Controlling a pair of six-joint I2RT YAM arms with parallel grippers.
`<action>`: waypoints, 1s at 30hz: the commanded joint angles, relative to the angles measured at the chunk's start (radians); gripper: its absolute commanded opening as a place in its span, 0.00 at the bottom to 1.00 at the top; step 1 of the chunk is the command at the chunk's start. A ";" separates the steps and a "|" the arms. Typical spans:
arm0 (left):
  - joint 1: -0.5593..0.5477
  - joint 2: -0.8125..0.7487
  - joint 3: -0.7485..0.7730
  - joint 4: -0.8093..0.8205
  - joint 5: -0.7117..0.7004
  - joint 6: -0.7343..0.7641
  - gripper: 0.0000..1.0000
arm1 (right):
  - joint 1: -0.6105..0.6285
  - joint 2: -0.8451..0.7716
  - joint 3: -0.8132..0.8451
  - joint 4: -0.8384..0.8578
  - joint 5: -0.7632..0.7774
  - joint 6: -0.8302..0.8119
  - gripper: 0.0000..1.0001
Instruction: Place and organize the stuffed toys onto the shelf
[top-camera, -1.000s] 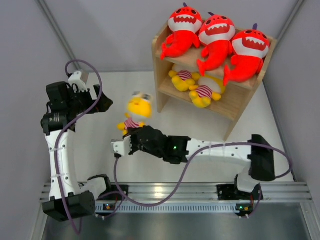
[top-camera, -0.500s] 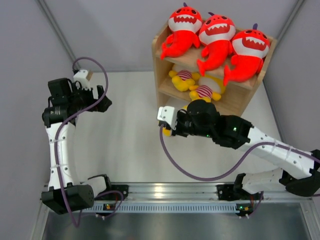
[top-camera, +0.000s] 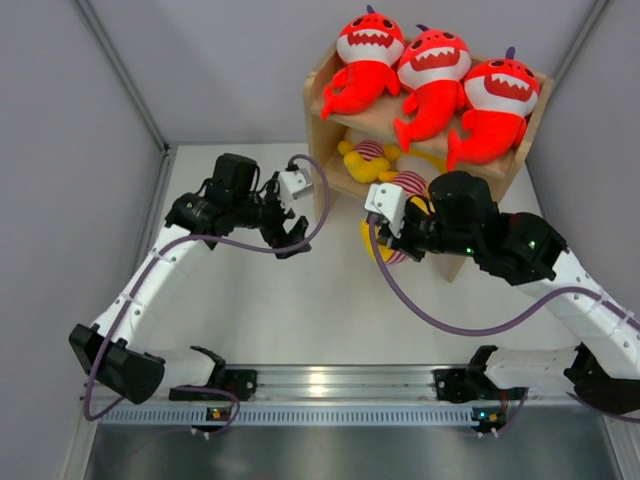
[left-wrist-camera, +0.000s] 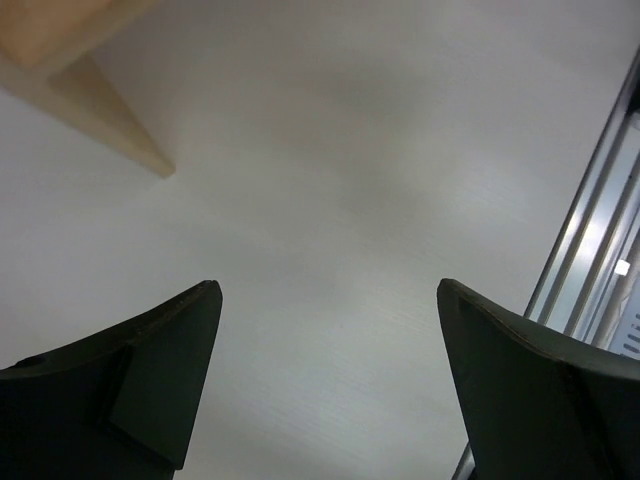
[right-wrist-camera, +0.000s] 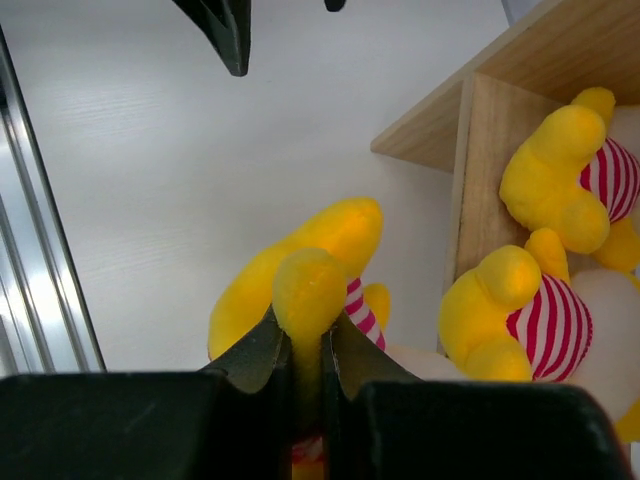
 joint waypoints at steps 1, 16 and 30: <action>-0.051 -0.012 0.150 0.027 0.155 0.061 0.97 | -0.021 -0.063 -0.012 0.024 -0.070 -0.006 0.00; -0.234 0.117 0.414 -0.084 0.169 0.209 0.96 | -0.054 -0.167 -0.165 0.158 -0.215 -0.062 0.00; -0.430 0.241 0.481 -0.121 0.152 0.453 0.98 | -0.057 -0.256 -0.269 0.287 -0.231 -0.119 0.00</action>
